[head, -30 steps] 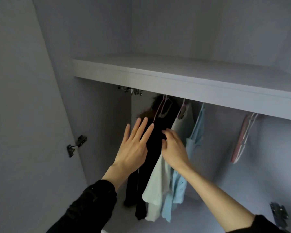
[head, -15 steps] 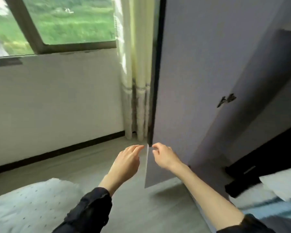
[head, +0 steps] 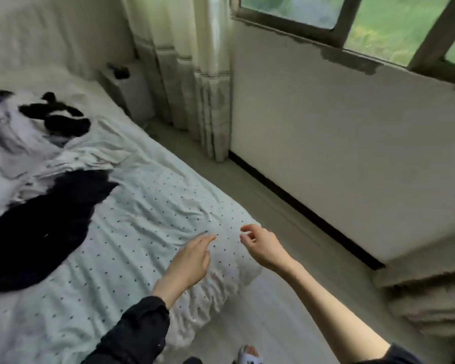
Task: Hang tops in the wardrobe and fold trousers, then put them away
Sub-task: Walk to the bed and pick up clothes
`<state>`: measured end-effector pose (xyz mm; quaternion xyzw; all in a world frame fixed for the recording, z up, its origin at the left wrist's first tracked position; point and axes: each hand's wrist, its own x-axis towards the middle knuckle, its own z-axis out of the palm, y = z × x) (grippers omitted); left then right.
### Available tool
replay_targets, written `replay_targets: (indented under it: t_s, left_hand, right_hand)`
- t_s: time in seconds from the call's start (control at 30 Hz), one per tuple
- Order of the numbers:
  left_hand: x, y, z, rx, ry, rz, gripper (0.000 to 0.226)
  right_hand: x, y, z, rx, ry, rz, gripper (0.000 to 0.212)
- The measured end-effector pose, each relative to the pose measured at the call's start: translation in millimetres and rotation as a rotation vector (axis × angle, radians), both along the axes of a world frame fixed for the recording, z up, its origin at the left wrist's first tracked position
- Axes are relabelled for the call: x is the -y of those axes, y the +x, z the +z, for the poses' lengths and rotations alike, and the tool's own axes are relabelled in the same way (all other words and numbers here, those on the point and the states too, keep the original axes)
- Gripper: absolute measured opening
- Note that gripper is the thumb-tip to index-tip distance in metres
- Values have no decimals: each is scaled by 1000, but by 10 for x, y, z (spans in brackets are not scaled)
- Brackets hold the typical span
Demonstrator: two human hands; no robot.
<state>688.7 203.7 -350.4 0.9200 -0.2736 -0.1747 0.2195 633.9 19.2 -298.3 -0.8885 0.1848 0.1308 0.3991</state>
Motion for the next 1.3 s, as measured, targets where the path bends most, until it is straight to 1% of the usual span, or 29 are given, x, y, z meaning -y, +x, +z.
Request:
replay_targets:
  t_s: [0.1,0.23,0.4,0.47,0.6,0.7,0.9,0.97,1.0,1.07,1.1,1.13,1.17,1.23,1.3]
  left_hand:
    - [-435,37,-4,-56,21,202,45]
    - [-973,165,23,-67,27,438,44]
    - [-1670,365,-11,-52,-6,656,45]
    - [-1931,442,-85,-69,1,697,45]
    - [-2553,812,-271,-81,50,755,46]
    - [-3012,1227,-371,-68,74,799,47]
    - [-3646,2067,-494,-1,35,819,45]
    - [-3835,2312,-537,70,75,799,53]
    - [-3920,2429,-569,101,113,779,61]
    - [-4054,2644,-649,135,224,751,77]
    - [-4110,2750,-699,136,281,742,80]
    - [-4129,2813,-730,125,321,743,76]
    - [-4153,2890,-776,96,335,742,68]
    - [-4139,2996,-814,37,319,754,45]
    - [-4052,3011,-772,60,302,763,30]
  right_hand:
    - [-320,454,-80,-18,-7,208,35]
    - [-800,957,-154,-61,-6,468,34]
    - [-1487,1459,-297,-107,-55,662,34]
    - [-1757,1606,-361,-116,-35,689,31]
    - [-2305,2025,-468,-93,11,603,27]
    - [-2758,2386,-572,-104,29,581,28]
    - [-3429,2999,-796,-183,61,544,30]
    - [-3566,3150,-860,-200,30,557,30]
    - [-3615,3224,-901,-212,32,555,29]
    - [-3677,3363,-969,-239,79,514,26]
    - [-3704,3439,-998,-244,98,479,23]
    - [-3703,3488,-995,-243,109,451,21]
    - [-3702,3546,-1008,-242,120,419,20]
    - [-3684,3629,-1024,-248,120,374,21]
    - [-3670,3671,-1022,-244,131,355,24]
